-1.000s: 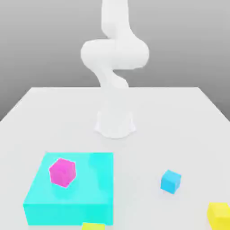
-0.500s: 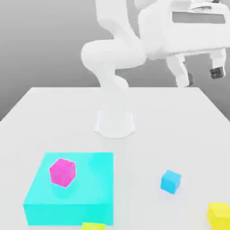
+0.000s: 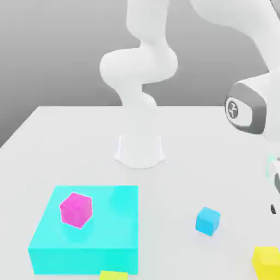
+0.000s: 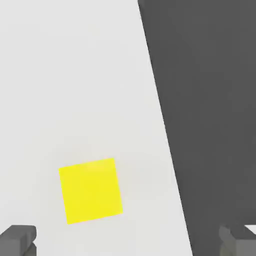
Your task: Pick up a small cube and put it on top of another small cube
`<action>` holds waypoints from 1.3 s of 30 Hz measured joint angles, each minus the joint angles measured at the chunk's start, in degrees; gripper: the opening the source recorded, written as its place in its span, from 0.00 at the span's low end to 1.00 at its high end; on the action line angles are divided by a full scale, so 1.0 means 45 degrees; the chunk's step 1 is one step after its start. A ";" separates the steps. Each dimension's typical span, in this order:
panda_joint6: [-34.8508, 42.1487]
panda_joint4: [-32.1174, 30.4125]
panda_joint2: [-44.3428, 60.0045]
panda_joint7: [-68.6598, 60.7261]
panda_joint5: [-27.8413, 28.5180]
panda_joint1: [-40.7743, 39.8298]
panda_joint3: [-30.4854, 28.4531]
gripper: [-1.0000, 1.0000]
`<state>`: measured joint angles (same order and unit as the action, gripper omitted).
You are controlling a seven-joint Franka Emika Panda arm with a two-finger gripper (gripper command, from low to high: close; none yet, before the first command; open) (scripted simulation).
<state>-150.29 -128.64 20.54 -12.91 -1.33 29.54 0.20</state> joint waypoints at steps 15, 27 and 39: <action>-0.0688 0.0181 0.1129 -0.0130 0.0361 0.0141 0.0006 0.00; 0.1783 -0.2468 -0.4057 -0.0097 0.0462 -0.3381 -0.2883 0.00; 0.1386 -0.4994 -0.6175 0.0206 0.1096 -0.6375 -0.4618 0.00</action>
<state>-144.05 -151.11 -7.25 -11.98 3.61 0.85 -20.58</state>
